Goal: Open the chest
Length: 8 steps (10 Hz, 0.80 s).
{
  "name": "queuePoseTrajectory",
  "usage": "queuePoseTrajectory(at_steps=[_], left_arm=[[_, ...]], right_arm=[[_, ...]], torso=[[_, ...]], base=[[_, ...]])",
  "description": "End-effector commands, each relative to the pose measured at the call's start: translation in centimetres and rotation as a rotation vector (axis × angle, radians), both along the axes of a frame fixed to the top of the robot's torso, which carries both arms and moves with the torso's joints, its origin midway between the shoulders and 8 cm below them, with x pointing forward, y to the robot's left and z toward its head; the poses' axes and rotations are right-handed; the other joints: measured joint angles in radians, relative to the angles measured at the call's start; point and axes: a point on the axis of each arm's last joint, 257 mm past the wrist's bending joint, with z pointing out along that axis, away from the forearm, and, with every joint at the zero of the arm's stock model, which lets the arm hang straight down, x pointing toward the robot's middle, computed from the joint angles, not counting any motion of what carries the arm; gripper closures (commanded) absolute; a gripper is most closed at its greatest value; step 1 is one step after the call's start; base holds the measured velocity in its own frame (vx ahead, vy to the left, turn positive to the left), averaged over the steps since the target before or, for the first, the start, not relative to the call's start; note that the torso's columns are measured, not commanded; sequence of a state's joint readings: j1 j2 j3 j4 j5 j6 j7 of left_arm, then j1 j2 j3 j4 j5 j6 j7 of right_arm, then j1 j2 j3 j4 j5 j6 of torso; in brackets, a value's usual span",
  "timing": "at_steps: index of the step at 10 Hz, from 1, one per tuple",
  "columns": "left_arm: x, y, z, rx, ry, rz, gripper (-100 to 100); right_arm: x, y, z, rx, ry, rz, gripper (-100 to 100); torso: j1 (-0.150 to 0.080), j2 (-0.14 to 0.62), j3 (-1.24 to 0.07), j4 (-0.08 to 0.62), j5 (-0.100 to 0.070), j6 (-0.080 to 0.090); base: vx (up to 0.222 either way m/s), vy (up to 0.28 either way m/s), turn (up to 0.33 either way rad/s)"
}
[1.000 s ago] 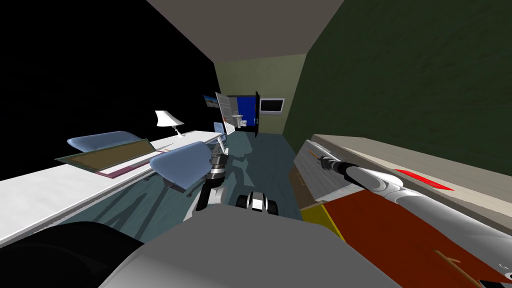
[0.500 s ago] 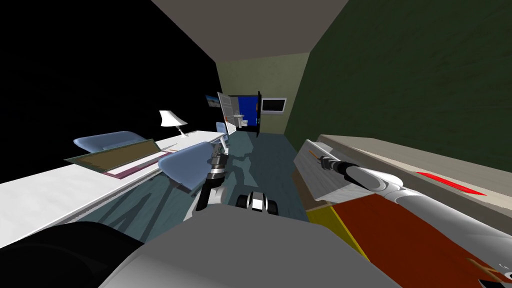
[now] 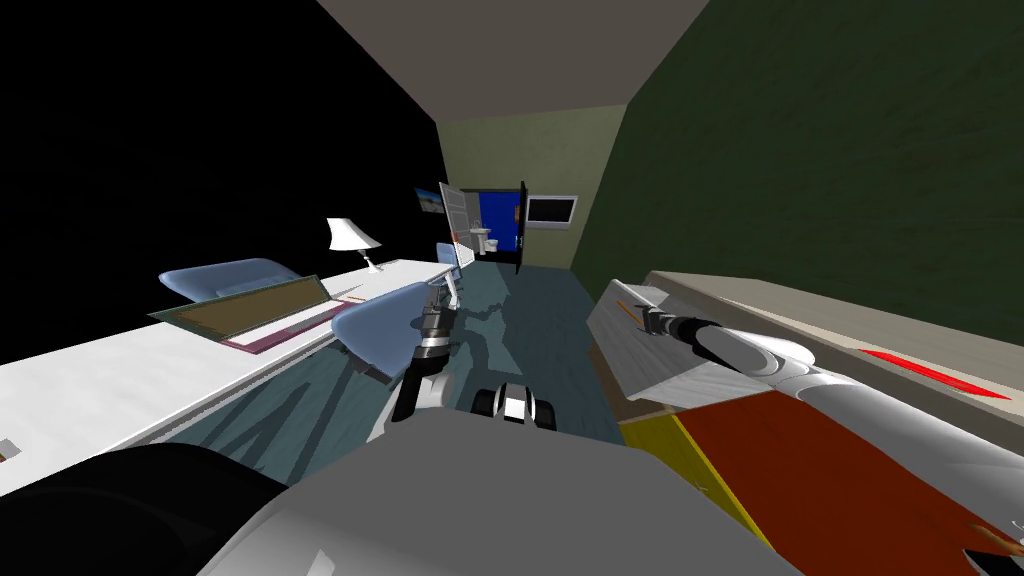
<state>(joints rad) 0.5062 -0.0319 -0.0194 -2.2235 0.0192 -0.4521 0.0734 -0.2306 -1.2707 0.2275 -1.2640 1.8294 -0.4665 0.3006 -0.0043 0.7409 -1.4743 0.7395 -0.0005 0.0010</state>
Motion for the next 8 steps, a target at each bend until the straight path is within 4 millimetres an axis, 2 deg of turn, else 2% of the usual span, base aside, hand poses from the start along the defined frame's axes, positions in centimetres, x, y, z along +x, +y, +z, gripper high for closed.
queuePoseTrajectory(at_steps=[1, 2, 3, 8], left_arm=[[0.00, 0.00, 0.00, 0.000, 0.000, 0.000, 0], [0.00, 0.00, 0.00, 0.000, 0.000, 0.000, 0], [0.00, 0.00, 0.00, 0.000, 0.000, 0.000, 0], [0.00, 0.00, 0.00, 0.000, 0.000, 0.000, 0]], right_arm=[[0.11, -0.37, 2.81, 0.005, 0.001, -0.006, -100], [0.10, -0.33, 2.20, 0.006, -0.002, -0.006, -100], [0.11, -0.34, 2.27, 0.006, 0.000, -0.005, 0], [0.11, -0.33, 2.26, 0.006, 0.000, -0.005, 0]], torso=[[0.002, -0.002, -0.001, -0.001, 0.000, 0.000], [0.004, -0.003, -0.002, -0.002, 0.000, -0.001], [0.004, -0.004, -0.002, -0.002, 0.000, -0.001], [0.004, -0.003, -0.002, -0.001, 0.000, -0.001]], base=[[-0.033, -0.006, 0.010], [-0.016, -0.004, 0.005], [0.000, 0.000, 0.000], [0.000, 0.000, 0.000]])
